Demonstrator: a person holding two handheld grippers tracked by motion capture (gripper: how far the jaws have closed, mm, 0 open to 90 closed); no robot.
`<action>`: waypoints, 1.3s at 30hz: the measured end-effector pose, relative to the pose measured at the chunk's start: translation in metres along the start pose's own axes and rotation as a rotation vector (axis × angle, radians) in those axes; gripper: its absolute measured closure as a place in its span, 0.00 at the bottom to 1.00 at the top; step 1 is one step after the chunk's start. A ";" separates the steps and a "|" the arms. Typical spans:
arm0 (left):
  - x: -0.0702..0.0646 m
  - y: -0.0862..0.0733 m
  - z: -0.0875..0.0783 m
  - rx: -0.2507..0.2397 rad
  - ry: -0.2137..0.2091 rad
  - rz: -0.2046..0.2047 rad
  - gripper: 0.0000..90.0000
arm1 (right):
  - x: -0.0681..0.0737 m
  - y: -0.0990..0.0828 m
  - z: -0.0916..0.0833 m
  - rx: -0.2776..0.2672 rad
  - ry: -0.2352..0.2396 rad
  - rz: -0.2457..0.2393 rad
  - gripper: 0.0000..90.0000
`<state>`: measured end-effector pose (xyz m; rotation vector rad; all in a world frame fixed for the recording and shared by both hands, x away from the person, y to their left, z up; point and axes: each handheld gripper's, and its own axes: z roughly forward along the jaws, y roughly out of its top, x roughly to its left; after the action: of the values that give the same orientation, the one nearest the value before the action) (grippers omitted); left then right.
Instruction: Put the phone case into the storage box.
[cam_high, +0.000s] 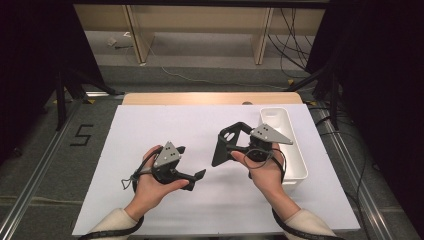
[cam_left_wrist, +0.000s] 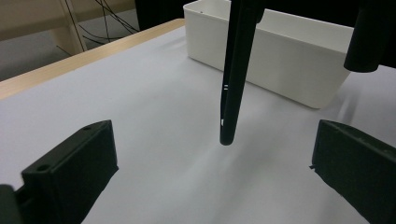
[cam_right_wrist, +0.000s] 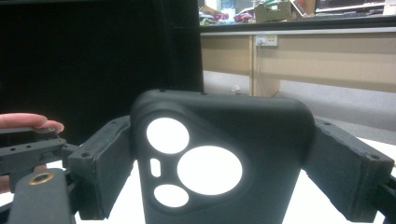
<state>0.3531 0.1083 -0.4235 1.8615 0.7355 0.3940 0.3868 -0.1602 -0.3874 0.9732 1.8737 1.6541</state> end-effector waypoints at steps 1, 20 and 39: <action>0.000 0.000 -0.001 -0.004 0.001 -0.001 0.00 | 0.000 0.000 0.000 0.000 -0.001 0.000 0.16; 0.007 -0.006 -0.016 -0.017 0.018 -0.012 0.00 | -0.002 0.002 -0.001 -0.002 -0.005 0.001 0.16; 0.014 -0.010 -0.030 -0.028 0.045 -0.025 0.00 | -0.006 0.003 -0.002 0.000 -0.017 -0.001 0.16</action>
<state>0.3432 0.1411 -0.4217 1.8200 0.7795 0.4296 0.3898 -0.1657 -0.3847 0.9832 1.8632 1.6405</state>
